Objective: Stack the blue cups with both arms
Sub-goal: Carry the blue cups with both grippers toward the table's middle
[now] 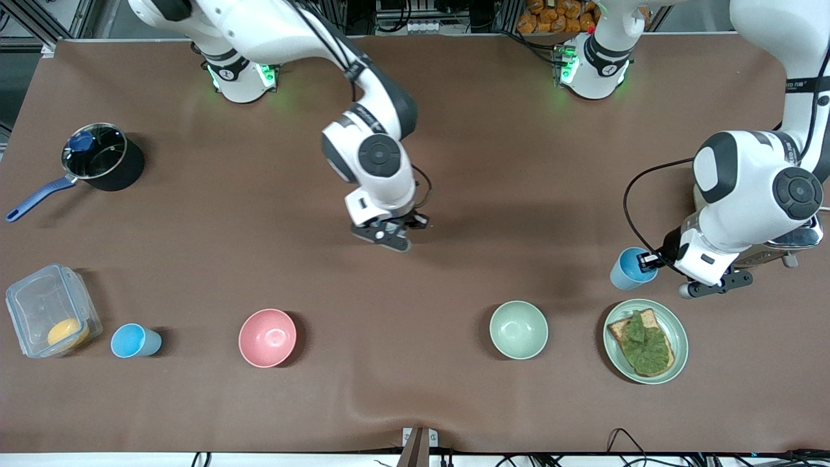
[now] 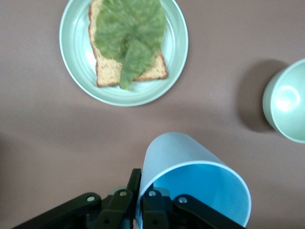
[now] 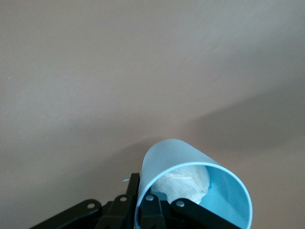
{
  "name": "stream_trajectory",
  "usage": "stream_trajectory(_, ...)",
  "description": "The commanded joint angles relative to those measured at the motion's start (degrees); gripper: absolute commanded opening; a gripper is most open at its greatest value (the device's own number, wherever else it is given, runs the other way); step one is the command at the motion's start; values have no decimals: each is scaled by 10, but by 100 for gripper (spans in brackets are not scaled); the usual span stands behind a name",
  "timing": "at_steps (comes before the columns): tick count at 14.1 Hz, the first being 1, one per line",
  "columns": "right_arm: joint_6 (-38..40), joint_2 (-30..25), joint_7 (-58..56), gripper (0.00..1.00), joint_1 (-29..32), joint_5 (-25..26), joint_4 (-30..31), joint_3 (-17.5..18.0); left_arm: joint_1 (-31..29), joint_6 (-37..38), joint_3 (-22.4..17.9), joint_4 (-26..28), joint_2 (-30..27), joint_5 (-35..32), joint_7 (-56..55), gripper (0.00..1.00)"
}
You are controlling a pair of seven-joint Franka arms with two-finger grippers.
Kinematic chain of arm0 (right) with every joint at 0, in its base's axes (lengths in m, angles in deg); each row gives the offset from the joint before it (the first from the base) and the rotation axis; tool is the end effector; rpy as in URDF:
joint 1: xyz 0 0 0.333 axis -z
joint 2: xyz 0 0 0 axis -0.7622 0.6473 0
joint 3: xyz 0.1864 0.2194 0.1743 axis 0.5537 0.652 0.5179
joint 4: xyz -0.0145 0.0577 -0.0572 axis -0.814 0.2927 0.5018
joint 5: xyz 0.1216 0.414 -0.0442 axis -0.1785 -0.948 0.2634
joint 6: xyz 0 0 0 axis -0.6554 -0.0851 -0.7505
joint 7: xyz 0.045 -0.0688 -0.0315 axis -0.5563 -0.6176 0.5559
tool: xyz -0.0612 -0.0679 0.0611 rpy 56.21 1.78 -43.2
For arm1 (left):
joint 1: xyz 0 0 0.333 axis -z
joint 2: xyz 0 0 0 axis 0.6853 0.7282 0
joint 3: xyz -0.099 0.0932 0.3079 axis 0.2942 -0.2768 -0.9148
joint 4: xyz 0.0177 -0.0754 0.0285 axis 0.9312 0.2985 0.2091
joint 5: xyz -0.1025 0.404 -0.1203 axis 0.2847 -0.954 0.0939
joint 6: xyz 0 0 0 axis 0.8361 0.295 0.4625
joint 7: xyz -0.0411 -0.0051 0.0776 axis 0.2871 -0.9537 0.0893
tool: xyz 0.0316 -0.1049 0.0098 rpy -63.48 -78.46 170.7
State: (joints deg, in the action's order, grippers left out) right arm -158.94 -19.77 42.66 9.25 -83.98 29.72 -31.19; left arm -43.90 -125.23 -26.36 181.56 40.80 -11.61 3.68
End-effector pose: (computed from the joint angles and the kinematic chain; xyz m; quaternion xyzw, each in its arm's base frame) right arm 0.5495 0.5381 0.2723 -0.9794 0.1978 0.0206 0.0355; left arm 0.6657 -0.0484 0.3557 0.9937 0.1037 0.0045 0.0418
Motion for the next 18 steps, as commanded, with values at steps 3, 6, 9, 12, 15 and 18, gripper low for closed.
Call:
stream_trajectory(3, -15, 40, 20, 0, -33, -17, -27, -5, -1, 37, 39, 10, -24, 11, -27, 0)
stream_trajectory(6, -22, 55, 14, 0, -41, -15, -26, -6, 0, 54, 60, 10, -27, 11, -42, 0)
stream_trajectory(9, -30, 62, 14, 0, -44, -14, -26, -6, 0, 71, 78, 9, -27, 11, -57, 0)
stream_trajectory(12, -29, 61, 14, 100, -55, -6, -27, -6, 1, 71, 85, 8, -28, 11, -66, 0)
stream_trajectory(15, -19, 39, 13, 100, -42, -16, -29, -7, 3, 73, 95, 9, -33, 11, -78, 0)
stream_trajectory(18, 69, -4, -11, 100, -10, -17, -40, -4, 3, 82, 110, 9, -32, 11, -93, 0)
